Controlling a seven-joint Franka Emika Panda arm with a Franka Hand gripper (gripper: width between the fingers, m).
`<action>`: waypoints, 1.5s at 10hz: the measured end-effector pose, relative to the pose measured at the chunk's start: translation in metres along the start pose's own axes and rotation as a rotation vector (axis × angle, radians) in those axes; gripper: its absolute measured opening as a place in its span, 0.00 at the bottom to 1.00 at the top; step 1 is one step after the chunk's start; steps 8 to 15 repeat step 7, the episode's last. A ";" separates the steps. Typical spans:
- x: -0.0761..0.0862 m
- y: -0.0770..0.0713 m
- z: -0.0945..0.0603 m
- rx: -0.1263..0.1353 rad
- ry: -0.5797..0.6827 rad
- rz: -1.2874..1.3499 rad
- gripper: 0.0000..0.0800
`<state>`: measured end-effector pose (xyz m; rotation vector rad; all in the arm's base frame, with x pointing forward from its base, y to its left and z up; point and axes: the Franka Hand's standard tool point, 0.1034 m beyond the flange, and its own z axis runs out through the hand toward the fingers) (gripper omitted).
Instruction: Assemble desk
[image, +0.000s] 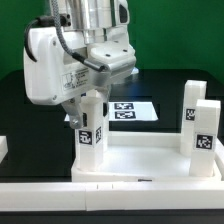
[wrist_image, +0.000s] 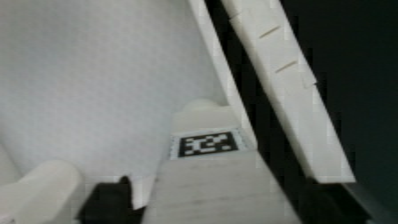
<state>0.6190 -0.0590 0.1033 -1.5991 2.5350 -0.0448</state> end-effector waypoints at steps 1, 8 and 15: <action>0.000 -0.002 -0.004 0.026 0.000 -0.070 0.76; -0.009 -0.004 -0.028 0.050 -0.034 -0.122 0.81; -0.009 -0.004 -0.028 0.050 -0.034 -0.122 0.81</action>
Offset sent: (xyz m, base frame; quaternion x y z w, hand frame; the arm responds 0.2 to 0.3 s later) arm 0.0008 0.0029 0.0478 0.0213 -0.0275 -0.0306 0.9989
